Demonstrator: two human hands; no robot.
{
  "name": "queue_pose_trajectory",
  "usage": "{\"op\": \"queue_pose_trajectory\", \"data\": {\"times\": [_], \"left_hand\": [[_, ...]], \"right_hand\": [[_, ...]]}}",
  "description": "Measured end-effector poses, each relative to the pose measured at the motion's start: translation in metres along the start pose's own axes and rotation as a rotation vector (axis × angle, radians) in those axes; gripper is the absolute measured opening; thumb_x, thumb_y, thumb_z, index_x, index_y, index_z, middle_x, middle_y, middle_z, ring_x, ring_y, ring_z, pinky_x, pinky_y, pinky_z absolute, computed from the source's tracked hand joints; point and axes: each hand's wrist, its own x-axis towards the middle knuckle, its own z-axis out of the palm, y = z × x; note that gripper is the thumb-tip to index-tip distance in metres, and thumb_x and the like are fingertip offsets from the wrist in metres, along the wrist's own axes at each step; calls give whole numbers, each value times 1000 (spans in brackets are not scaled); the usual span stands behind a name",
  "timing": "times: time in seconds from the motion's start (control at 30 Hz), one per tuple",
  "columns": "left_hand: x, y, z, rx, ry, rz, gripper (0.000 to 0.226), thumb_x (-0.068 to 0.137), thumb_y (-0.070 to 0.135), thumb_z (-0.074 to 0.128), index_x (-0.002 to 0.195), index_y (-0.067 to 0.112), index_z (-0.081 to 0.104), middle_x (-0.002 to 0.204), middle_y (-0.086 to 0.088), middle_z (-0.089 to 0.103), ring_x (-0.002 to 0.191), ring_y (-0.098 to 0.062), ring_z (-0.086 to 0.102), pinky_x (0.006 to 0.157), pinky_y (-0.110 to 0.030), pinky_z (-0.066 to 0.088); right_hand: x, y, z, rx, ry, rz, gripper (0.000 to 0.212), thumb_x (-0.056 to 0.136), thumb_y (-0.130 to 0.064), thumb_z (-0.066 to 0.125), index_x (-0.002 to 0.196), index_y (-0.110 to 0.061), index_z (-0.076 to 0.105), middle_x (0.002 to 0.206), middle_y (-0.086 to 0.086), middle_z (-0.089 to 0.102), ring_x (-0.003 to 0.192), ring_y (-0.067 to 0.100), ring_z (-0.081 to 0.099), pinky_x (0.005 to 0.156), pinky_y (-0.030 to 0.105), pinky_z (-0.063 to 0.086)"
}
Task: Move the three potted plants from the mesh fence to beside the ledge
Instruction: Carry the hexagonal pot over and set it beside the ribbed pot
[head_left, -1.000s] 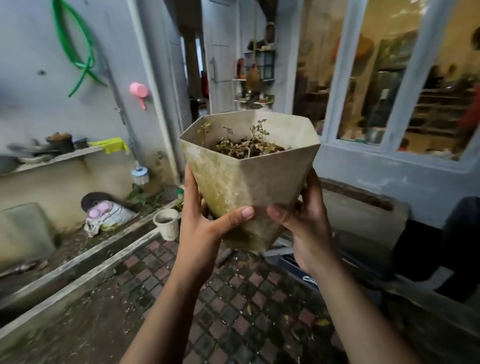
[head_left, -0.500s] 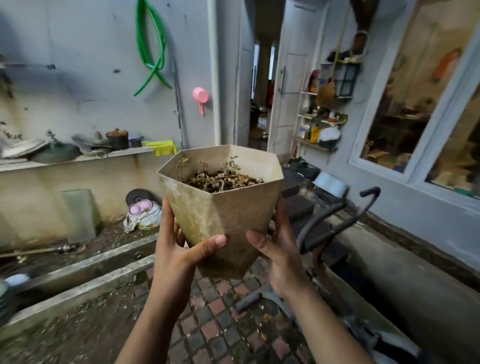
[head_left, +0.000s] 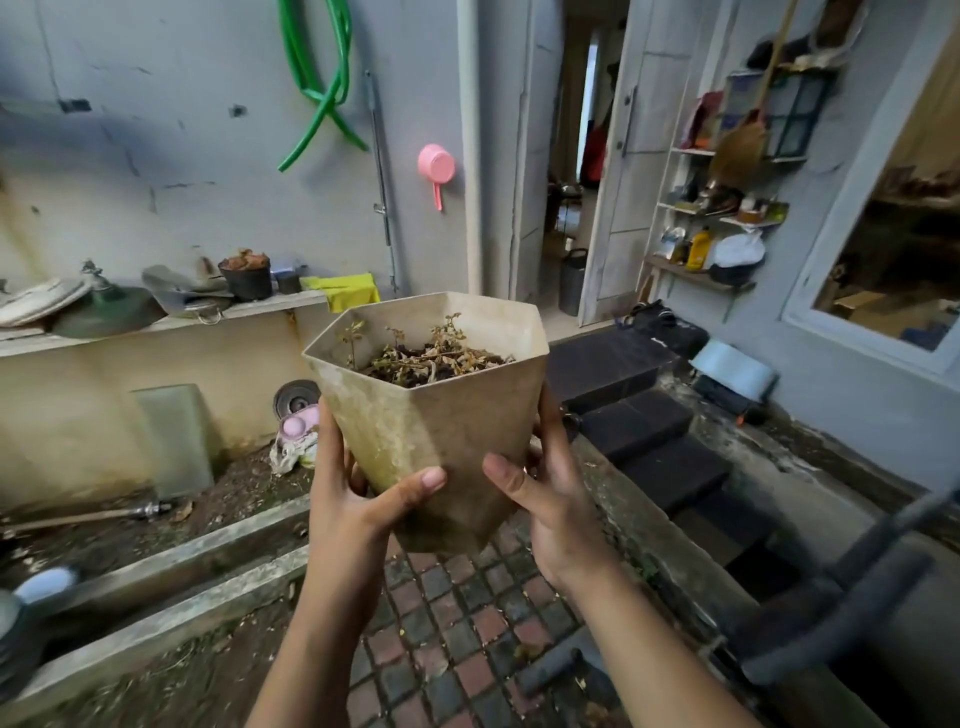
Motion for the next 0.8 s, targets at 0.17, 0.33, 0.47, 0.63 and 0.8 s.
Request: {"op": "queue_pose_trajectory", "data": {"times": [0.17,0.33,0.47,0.63,0.8], "left_hand": [[78,-55,-14,41,81,-9,126,42,39,102,152,50,43,144,10,66,125,-14,70,89,-36,66],[168,-121,-51,130,140,-76,141,36,49,105,157,49,35,160,4,51,137,-16,61,95,-34,63],[236,-188,-102,164,120,-160,140,37,47,106,158,49,34,158,10,54,140,-18,59,95,-31,62],[295,-301,-170,145,68,-196,126,55,15,87,164,31,25,157,0,54,138,-22,61,96,-33,60],[316,-441,-242,122,8,-236,120,58,9,75,163,20,18,147,0,58,129,-16,65,94,-29,60]], "right_hand": [[96,64,5,69,-39,33,101,63,-52,97,150,-51,47,146,-5,61,130,16,63,91,37,61],[190,154,18,157,-88,132,99,61,-38,101,146,-45,52,138,-5,67,123,15,67,87,31,62],[253,236,34,187,-131,242,100,58,-33,102,144,-42,53,127,-8,73,117,14,71,85,33,62],[308,363,57,151,-82,240,91,59,-19,95,137,-48,59,135,-13,68,128,15,62,95,39,59],[321,522,60,145,-60,240,82,61,-20,91,130,-54,62,130,-16,69,130,15,60,101,40,57]]}}
